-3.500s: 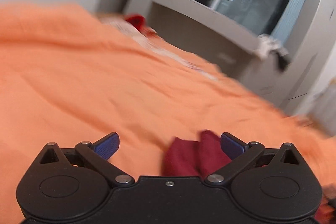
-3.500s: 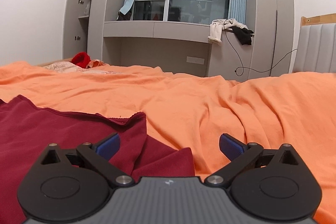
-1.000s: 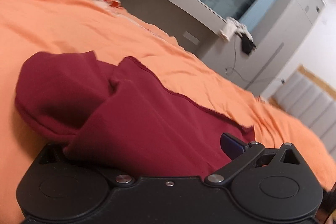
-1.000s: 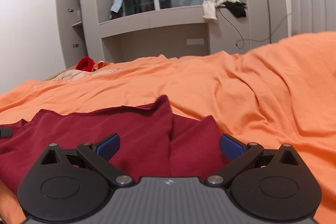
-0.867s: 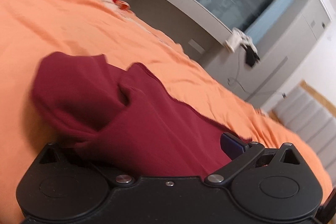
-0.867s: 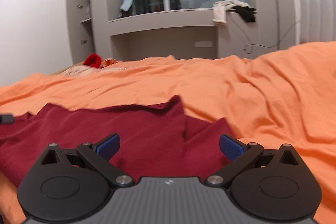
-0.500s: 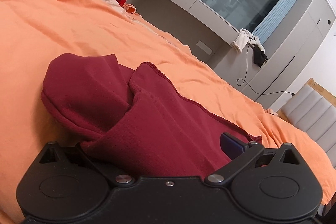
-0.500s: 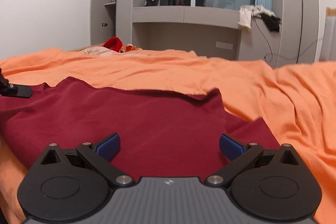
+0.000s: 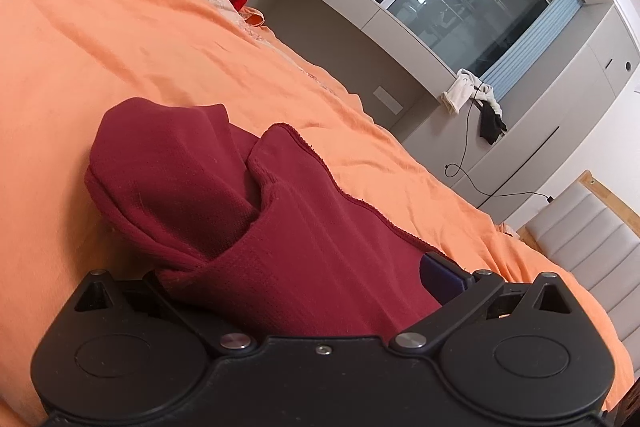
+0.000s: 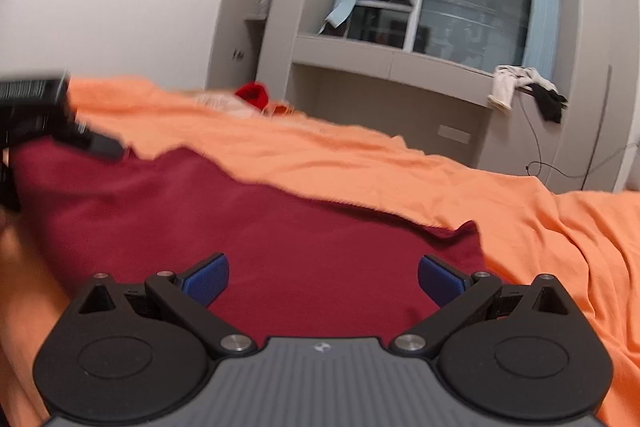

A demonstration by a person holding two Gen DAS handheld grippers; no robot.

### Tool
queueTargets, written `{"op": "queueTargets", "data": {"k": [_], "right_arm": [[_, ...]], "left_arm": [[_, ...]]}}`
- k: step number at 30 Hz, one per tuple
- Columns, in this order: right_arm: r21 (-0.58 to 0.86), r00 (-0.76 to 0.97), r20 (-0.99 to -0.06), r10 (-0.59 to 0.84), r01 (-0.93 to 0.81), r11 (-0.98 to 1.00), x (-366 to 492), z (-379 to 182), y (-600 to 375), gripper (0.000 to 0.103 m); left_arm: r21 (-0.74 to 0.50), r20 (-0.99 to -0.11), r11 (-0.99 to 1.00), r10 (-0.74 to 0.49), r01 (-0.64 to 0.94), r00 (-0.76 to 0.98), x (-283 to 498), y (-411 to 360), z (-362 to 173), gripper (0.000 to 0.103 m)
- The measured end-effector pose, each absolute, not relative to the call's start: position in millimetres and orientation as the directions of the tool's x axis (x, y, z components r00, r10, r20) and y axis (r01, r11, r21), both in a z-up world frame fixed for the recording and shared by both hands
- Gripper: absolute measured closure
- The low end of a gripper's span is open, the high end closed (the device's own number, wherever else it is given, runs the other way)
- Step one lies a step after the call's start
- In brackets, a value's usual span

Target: Fold small clothes

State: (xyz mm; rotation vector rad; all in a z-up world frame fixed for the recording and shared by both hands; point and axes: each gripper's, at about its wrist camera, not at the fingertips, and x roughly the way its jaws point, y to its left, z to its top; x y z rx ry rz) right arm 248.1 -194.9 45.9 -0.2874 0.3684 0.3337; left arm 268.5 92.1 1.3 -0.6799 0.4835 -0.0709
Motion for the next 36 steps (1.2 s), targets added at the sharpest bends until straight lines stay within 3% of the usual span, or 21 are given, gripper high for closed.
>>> {"op": "queueTargets", "data": {"k": [17,21,29,31,36], "right_arm": [[-0.124,0.879,-0.365,0.306,-0.372,0.92,245.9,26.5,-210.5,0.0],[-0.124,0.881,-0.363,0.305,-0.37,0.921,245.8,26.6,-210.4,0.0],[-0.114,0.877,-0.37,0.306,-0.369,0.922,246.7,26.9,-210.7,0.0],[-0.091,0.864,-0.392,0.317,-0.379,0.921,249.3,29.6,-213.6,0.0],[0.056,0.784,-0.48,0.394,-0.421,0.905,260.0,45.3,-239.1,0.0]], "left_arm": [[-0.571,-0.418,0.809,-0.145,-0.136,0.897,263.9,82.2,4.9,0.001],[-0.562,-0.401,0.815,-0.121,-0.139,0.908,258.8,81.5,8.0,0.006],[-0.512,-0.427,0.835,-0.044,-0.201,0.903,261.0,80.1,7.8,0.03],[-0.52,-0.423,0.829,-0.04,-0.206,0.905,262.7,79.5,9.1,0.048],[-0.421,-0.373,0.894,-0.014,-0.155,0.928,272.3,57.8,27.1,0.076]]}}
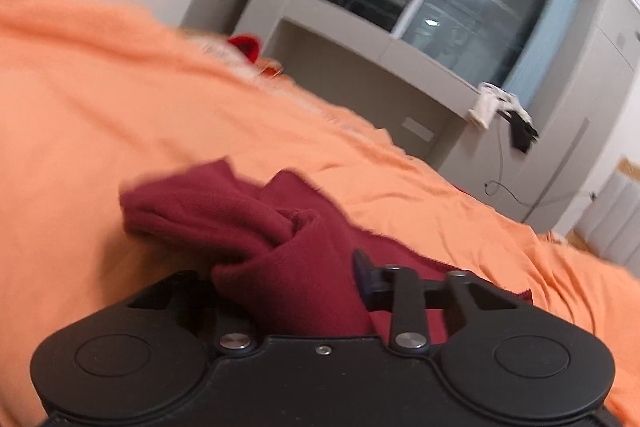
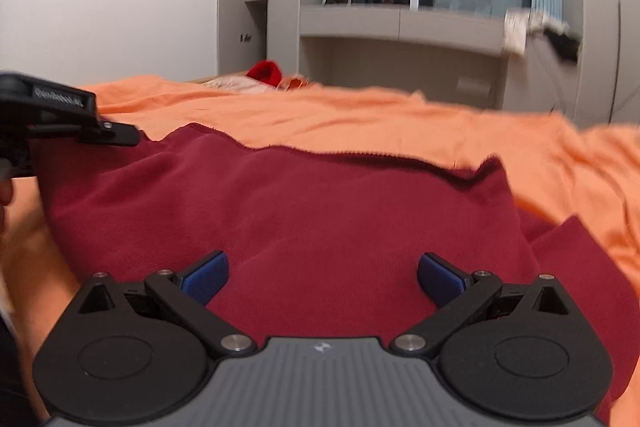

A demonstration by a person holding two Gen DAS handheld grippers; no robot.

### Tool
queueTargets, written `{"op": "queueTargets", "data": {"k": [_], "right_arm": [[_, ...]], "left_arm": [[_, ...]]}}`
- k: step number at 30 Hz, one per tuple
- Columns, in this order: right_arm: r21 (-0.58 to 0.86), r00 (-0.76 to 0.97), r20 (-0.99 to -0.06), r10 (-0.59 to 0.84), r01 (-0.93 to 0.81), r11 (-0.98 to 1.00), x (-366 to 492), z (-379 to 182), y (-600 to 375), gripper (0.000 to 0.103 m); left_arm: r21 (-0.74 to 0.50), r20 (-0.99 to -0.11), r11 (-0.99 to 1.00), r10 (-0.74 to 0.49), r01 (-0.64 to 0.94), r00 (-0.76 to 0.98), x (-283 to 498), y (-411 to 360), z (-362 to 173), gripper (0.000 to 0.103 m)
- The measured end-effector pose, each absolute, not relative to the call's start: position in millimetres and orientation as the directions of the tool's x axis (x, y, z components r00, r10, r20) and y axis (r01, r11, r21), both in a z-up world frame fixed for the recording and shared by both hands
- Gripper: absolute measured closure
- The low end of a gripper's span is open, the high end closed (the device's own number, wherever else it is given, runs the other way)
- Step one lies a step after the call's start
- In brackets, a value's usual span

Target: Fold small clothes

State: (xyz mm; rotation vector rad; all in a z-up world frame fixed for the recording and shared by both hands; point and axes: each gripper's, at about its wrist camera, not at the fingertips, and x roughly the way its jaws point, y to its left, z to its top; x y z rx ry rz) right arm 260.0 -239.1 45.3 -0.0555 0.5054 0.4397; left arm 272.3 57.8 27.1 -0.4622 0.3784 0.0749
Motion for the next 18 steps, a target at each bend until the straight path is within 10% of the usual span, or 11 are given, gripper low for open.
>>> {"op": "queueTargets", "data": {"k": [18], "right_arm": [[0.426,0.894,-0.352,0.277,-0.11,0.898,269.5,92.5,-431.8,0.0]], "left_arm": [[0.016,-0.343,0.957,-0.267,0.29,0.901,286.5,-129.5,77.2,0.088]]}}
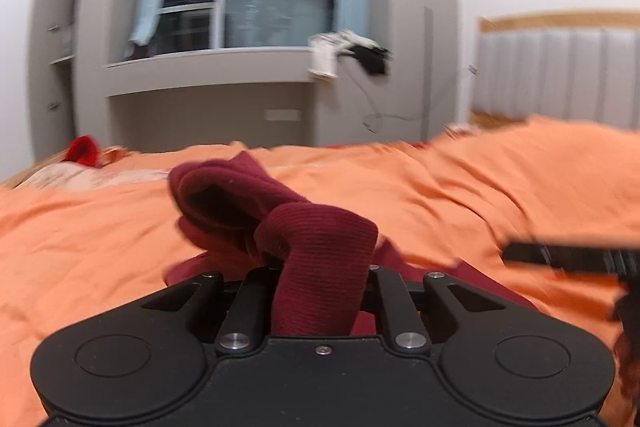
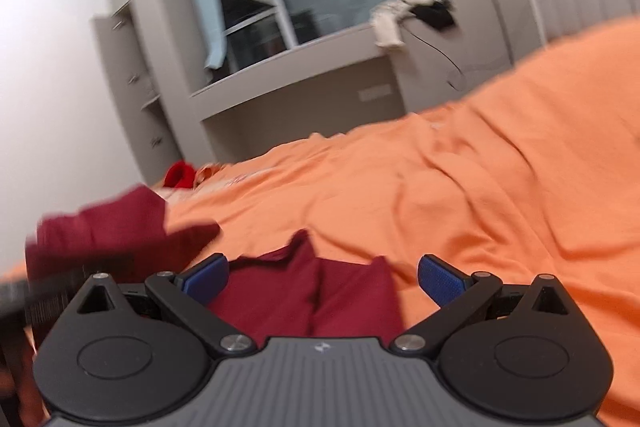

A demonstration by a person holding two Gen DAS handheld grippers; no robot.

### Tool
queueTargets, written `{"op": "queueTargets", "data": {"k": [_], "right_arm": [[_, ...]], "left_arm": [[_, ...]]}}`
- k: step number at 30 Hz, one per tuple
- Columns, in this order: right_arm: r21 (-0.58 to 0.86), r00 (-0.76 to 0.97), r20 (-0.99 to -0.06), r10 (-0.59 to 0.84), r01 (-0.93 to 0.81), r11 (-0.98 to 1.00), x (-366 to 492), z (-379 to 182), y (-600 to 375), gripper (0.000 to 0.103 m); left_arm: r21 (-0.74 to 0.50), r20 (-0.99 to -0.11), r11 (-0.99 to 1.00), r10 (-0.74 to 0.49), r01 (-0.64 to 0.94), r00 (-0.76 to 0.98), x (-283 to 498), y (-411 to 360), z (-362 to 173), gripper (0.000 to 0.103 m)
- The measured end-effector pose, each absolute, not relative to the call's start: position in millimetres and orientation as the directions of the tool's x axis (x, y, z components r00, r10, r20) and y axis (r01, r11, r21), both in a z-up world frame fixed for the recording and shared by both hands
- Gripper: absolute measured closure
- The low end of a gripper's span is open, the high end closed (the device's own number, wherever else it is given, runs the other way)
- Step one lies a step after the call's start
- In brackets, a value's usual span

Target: Fold small clothes

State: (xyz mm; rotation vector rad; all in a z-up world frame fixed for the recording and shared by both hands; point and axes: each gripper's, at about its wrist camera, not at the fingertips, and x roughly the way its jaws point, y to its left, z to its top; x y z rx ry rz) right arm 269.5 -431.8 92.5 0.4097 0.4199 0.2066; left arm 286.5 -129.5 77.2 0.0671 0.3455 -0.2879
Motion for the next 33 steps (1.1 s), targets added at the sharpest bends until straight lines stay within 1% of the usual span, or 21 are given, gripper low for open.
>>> {"op": "queueTargets", "data": {"k": [4,8,10,11,13,14,17,18,19,20,24,26,27,28,29,30,31,32,33], "right_arm": [[0.547,0.87,-0.375,0.319,-0.07,0.834,276.7,80.2,-463.6,0.0],[0.602,0.851,-0.386,0.356,-0.059,0.796,285.8,71.5,-472.2,0.0],[0.62,0.844,-0.382,0.376,-0.068,0.781,286.5,68.0,-472.2,0.0],[0.63,0.842,-0.378,0.384,-0.07,0.773,287.6,66.5,-470.5,0.0],[0.655,0.836,-0.371,0.405,-0.074,0.752,289.8,62.5,-470.6,0.0],[0.666,0.832,-0.369,0.414,-0.074,0.742,292.7,61.7,-468.3,0.0],[0.702,0.819,-0.366,0.442,-0.069,0.709,297.4,56.3,-466.2,0.0],[0.709,0.816,-0.365,0.448,-0.068,0.702,298.6,55.6,-462.1,0.0],[0.717,0.812,-0.364,0.456,-0.068,0.693,300.1,54.5,-461.2,0.0],[0.726,0.808,-0.361,0.466,-0.071,0.684,302.0,53.6,-460.4,0.0],[0.76,0.784,-0.345,0.517,-0.09,0.643,307.0,54.0,-452.8,0.0],[0.781,0.763,-0.352,0.542,-0.081,0.62,310.4,53.4,-448.0,0.0],[0.787,0.757,-0.352,0.551,-0.079,0.611,312.1,52.5,-445.8,0.0],[0.789,0.755,-0.347,0.556,-0.085,0.609,313.2,51.9,-443.4,0.001],[0.782,0.754,-0.349,0.556,-0.092,0.616,315.0,52.1,-440.0,0.005],[0.771,0.754,-0.359,0.55,-0.092,0.629,316.7,52.6,-436.9,0.007],[0.757,0.755,-0.373,0.54,-0.09,0.647,318.3,52.5,-433.7,0.014],[0.741,0.757,-0.386,0.528,-0.087,0.666,320.1,52.4,-430.2,0.021],[0.727,0.757,-0.399,0.517,-0.083,0.682,322.3,51.8,-427.0,0.026]], "left_arm": [[0.084,-0.409,0.917,-0.325,0.389,0.853,275.7,-170.3,58.4,0.088],[0.171,-0.447,0.888,-0.316,0.426,0.837,262.0,-190.9,34.1,0.085],[0.176,-0.453,0.885,-0.316,0.432,0.833,256.3,-193.1,26.1,0.078],[0.173,-0.454,0.884,-0.321,0.435,0.832,255.2,-193.3,25.4,0.076],[0.165,-0.452,0.882,-0.331,0.442,0.828,250.4,-190.6,23.9,0.069],[0.166,-0.451,0.879,-0.336,0.448,0.827,248.7,-189.3,24.2,0.066],[0.175,-0.432,0.865,-0.362,0.471,0.826,239.2,-188.4,24.8,0.051],[0.18,-0.422,0.858,-0.374,0.48,0.826,236.3,-191.2,27.4,0.043],[0.188,-0.411,0.853,-0.382,0.487,0.828,232.3,-191.2,28.0,0.039],[0.199,-0.404,0.848,-0.387,0.492,0.829,231.3,-192.9,29.7,0.039],[0.236,-0.388,0.83,-0.396,0.505,0.832,218.7,-195.2,30.2,0.038],[0.244,-0.376,0.829,-0.397,0.503,0.837,212.3,-196.9,32.3,0.039],[0.248,-0.37,0.828,-0.399,0.503,0.839,211.1,-196.4,33.7,0.043],[0.253,-0.366,0.825,-0.401,0.505,0.84,209.2,-196.7,34.1,0.05],[0.262,-0.364,0.822,-0.402,0.506,0.841,208.6,-197.1,34.5,0.054],[0.274,-0.36,0.818,-0.401,0.506,0.843,206.8,-197.3,34.1,0.06],[0.284,-0.359,0.813,-0.402,0.509,0.842,205.9,-198.4,33.0,0.066],[0.295,-0.362,0.808,-0.4,0.51,0.842,205.7,-199.8,31.4,0.07],[0.303,-0.364,0.805,-0.397,0.511,0.842,204.9,-200.4,29.2,0.074]]}}
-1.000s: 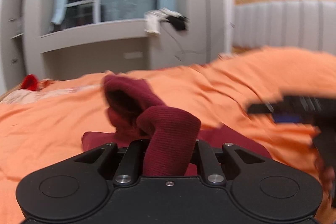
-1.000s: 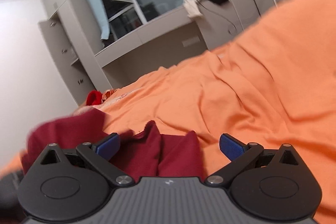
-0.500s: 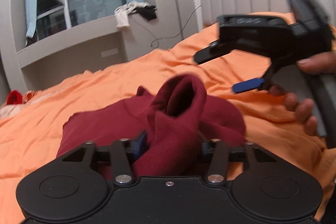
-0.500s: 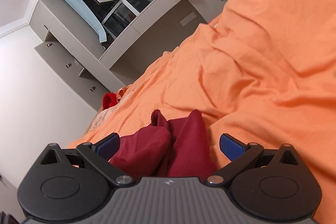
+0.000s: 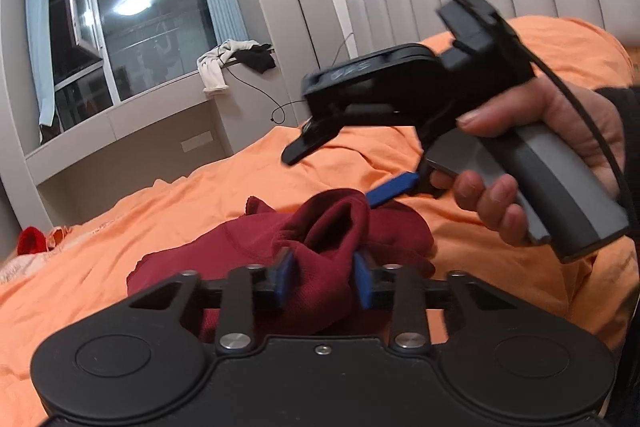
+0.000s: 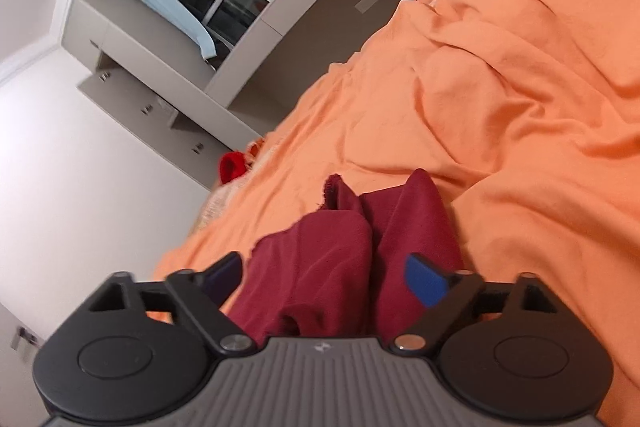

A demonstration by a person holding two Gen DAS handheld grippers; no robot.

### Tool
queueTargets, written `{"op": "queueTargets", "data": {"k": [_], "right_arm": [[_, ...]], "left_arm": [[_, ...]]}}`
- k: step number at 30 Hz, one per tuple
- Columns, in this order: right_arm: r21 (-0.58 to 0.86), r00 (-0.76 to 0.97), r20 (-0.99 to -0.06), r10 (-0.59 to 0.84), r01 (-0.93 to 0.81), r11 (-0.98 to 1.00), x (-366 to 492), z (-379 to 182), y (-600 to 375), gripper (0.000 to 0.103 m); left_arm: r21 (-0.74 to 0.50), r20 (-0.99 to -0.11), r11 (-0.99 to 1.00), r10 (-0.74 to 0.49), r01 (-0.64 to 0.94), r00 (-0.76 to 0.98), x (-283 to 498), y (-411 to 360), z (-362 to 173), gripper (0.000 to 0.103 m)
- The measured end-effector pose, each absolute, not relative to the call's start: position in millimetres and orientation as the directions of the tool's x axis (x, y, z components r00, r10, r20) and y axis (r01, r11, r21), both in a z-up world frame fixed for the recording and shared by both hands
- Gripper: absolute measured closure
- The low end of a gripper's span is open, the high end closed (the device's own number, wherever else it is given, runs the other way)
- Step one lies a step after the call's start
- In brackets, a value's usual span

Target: Fold small clothes

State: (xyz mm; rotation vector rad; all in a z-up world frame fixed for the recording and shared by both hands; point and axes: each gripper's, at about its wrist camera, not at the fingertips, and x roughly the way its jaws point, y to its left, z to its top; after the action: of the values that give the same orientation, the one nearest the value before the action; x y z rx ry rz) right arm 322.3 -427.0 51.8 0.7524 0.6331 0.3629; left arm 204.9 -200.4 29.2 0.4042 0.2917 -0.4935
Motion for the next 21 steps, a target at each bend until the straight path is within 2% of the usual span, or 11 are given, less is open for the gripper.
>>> {"op": "queueTargets", "data": {"k": [2,6,8,9,17,21], "right_arm": [[0.712,0.75,-0.422,0.509,-0.073,0.698,328.1,49.7,-421.4,0.049],[0.678,0.725,-0.46,0.512,-0.085,0.73,337.5,45.2,-407.7,0.064],[0.638,0.734,-0.469,0.491,-0.102,0.763,336.4,46.5,-402.9,0.089],[0.617,0.742,-0.467,0.481,-0.117,0.779,334.1,48.8,-402.1,0.094],[0.563,0.836,-0.339,0.432,-0.187,0.805,309.6,81.0,-415.4,0.097],[0.57,0.852,-0.33,0.405,-0.162,0.806,308.0,84.1,-430.3,0.097]], "left_arm": [[0.314,-0.369,0.8,-0.393,0.511,0.842,204.1,-202.3,26.2,0.079],[0.327,-0.356,0.8,-0.389,0.503,0.85,201.8,-205.6,24.2,0.084],[0.323,-0.351,0.801,-0.393,0.504,0.85,201.7,-205.1,24.0,0.086],[0.318,-0.346,0.803,-0.396,0.503,0.851,201.8,-203.8,24.0,0.087],[0.294,-0.297,0.807,-0.432,0.512,0.851,202.2,-212.4,27.6,0.09],[0.284,-0.304,0.8,-0.448,0.529,0.841,204.5,-228.2,25.6,0.09]]}}
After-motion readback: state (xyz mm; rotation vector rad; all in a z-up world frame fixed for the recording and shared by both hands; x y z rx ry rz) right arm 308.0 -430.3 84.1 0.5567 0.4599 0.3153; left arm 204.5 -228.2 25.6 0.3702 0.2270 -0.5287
